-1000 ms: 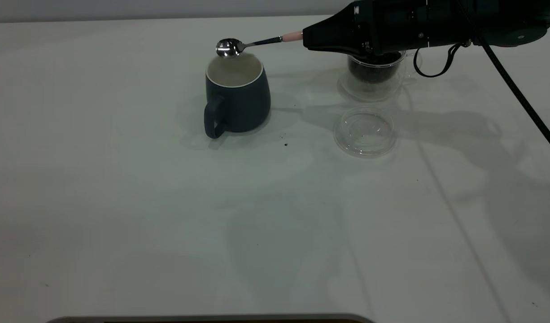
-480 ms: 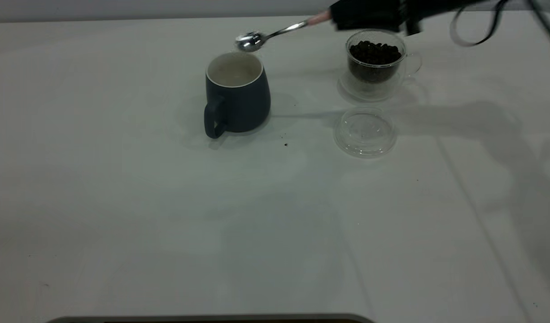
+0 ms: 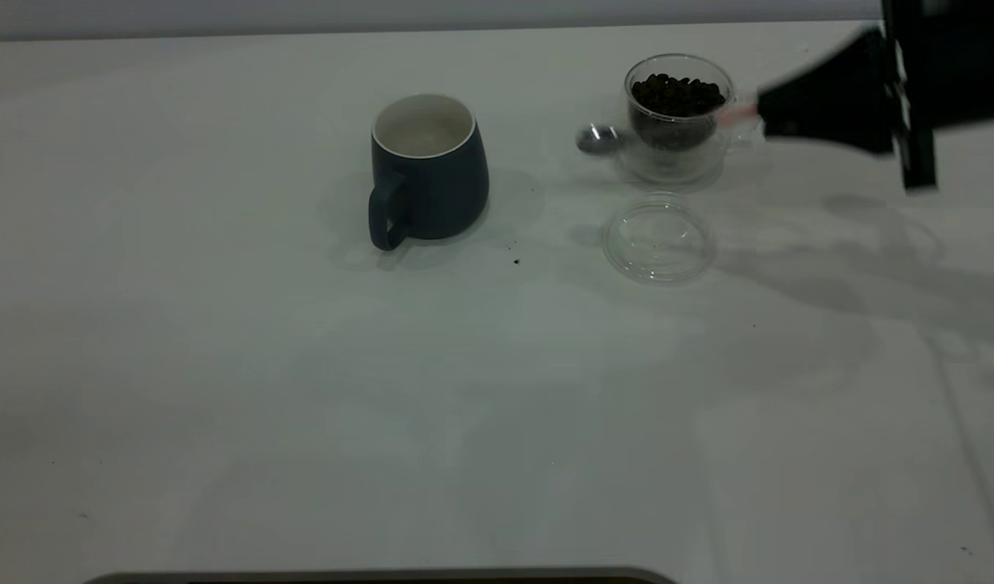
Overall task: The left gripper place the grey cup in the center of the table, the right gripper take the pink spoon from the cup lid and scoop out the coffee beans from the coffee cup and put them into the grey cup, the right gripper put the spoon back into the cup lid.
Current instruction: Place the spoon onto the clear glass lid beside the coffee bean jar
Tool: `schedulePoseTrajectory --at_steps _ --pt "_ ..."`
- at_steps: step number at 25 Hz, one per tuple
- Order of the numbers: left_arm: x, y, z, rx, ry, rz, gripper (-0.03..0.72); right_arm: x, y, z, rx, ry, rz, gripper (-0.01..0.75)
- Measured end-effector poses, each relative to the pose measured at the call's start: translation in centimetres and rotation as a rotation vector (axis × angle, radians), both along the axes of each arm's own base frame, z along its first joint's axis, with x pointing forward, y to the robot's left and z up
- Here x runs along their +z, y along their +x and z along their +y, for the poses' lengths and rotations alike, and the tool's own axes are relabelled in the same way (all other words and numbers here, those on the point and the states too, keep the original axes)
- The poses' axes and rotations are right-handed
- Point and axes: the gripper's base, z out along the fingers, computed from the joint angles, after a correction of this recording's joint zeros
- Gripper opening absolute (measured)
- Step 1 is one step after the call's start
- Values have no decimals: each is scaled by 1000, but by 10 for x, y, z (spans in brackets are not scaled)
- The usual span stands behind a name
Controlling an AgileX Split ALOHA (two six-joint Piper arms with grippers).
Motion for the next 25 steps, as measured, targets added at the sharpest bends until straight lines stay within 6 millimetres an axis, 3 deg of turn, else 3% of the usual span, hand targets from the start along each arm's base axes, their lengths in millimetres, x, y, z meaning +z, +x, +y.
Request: schedulePoseTrajectory --at_steps 2,9,16,25 --pt "0 0 0 0 0 0 565 -8 -10 -7 -40 -33 42 114" --pt "0 0 0 0 0 0 565 -28 -15 -28 -135 -72 107 114" --pt "0 0 0 0 0 0 565 -54 -10 -32 -127 -78 92 114" --pt "0 0 0 0 0 0 565 -69 -6 -31 -121 -57 68 114"
